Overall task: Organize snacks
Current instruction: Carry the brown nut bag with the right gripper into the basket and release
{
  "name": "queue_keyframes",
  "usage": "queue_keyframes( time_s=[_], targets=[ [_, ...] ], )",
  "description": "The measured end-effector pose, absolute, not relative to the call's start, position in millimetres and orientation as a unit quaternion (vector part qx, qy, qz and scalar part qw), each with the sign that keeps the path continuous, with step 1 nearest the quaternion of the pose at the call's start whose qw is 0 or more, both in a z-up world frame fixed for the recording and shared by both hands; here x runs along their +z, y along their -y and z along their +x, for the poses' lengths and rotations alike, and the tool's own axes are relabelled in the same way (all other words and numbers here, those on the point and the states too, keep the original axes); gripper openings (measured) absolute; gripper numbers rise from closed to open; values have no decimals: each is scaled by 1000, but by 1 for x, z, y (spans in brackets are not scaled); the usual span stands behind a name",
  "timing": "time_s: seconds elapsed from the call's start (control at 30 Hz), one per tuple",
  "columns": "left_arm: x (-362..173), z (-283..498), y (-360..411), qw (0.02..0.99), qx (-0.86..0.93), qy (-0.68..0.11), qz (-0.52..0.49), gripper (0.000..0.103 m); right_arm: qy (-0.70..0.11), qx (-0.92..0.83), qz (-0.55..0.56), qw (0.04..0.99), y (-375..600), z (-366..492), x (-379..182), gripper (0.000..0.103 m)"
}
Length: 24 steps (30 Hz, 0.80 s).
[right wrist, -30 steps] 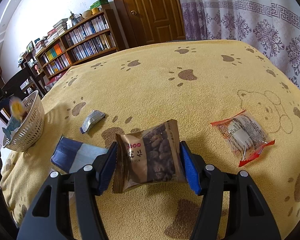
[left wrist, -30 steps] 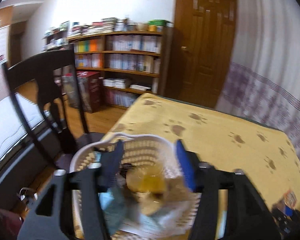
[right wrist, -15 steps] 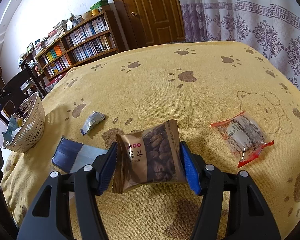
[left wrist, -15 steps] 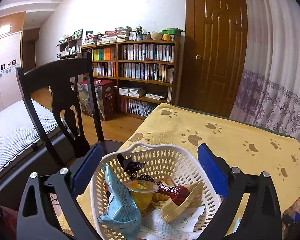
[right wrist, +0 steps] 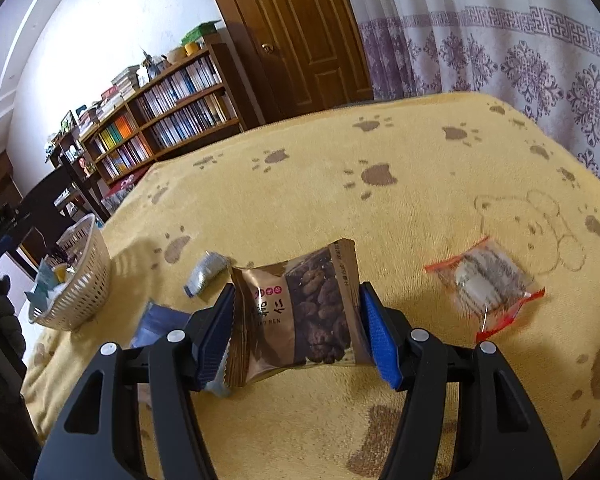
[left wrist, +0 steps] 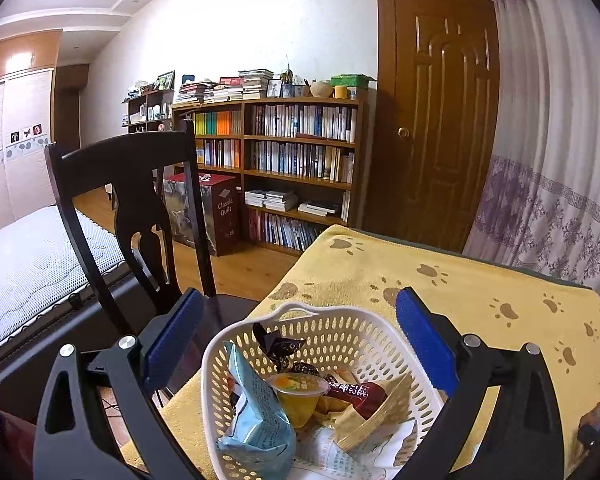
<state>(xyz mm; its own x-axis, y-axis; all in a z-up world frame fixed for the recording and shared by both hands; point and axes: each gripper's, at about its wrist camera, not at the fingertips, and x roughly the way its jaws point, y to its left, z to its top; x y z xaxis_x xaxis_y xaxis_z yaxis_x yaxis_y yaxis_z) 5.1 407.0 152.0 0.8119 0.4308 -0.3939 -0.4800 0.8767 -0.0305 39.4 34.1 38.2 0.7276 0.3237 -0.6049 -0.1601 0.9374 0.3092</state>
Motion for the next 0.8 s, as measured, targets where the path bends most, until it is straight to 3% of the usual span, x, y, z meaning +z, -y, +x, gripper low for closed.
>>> queue_keyframes(
  time_s=[0.37,0.8],
  targets=[
    [157,-1,-415,949,243,-184,-75,98,-314,197,101,923,-87,40,85,61],
    [161,-10,-434,944,269,-168,-90,98,-309,304,52,900,-218,57,126,61]
  ],
)
